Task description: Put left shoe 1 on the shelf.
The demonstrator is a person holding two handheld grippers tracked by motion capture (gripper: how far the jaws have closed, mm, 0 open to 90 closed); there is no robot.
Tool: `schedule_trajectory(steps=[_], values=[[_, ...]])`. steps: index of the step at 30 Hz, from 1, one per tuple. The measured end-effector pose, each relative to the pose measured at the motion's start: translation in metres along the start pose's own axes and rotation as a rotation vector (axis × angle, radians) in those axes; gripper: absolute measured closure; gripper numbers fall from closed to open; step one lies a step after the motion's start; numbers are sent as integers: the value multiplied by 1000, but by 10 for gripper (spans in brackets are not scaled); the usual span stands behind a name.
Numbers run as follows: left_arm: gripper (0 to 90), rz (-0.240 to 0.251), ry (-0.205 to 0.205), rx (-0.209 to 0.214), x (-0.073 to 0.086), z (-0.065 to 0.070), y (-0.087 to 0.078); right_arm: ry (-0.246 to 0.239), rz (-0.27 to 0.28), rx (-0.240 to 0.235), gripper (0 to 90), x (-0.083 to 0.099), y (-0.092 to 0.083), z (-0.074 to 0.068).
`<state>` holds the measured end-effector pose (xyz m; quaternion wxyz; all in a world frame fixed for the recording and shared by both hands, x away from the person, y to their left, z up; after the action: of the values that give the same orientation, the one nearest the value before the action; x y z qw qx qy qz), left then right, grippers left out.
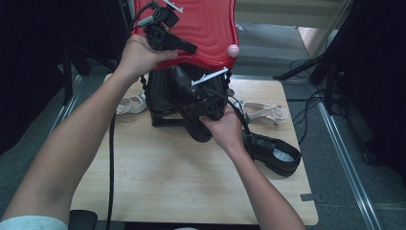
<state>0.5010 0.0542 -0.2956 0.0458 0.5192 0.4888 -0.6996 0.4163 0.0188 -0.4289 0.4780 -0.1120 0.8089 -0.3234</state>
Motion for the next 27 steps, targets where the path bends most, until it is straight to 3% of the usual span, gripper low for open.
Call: schedule_trajectory(steps=[6, 8, 12, 14, 18, 23, 27], values=[[900, -2, 1, 2, 0, 1, 0, -78, 31, 126, 875, -8, 18, 13], [900, 0, -3, 1, 0, 0, 0, -84, 38, 151, 876, -10, 24, 17], [900, -6, -21, 17, 0, 0, 1, -72, 78, 158, 875, -19, 31, 21], [900, -6, -18, 13, 0, 0, 1, -90, 90, 177, 874, -23, 34, 23], [900, -1, -9, 6, 0, 0, 1, -72, 129, 195, 874, -31, 40, 26], [900, 2, -11, 2, 0, 0, 1, -78, 134, 209, 865, -34, 45, 27], [900, 4, -9, 1, 0, 0, 1, -39, 132, 192, 789, -33, 52, 24]])
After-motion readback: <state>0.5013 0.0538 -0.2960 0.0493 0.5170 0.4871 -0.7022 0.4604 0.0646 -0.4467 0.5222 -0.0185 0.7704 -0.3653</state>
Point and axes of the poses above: each handheld gripper's, and its own axes: y roughly forward along the jaws, x roughly out of its underside, z roughly to its right, the point moved 10 cm from there along y, roughly forward along the jaws, and after that the axes turned 15 degrees about -x, right-handed, at the moved point
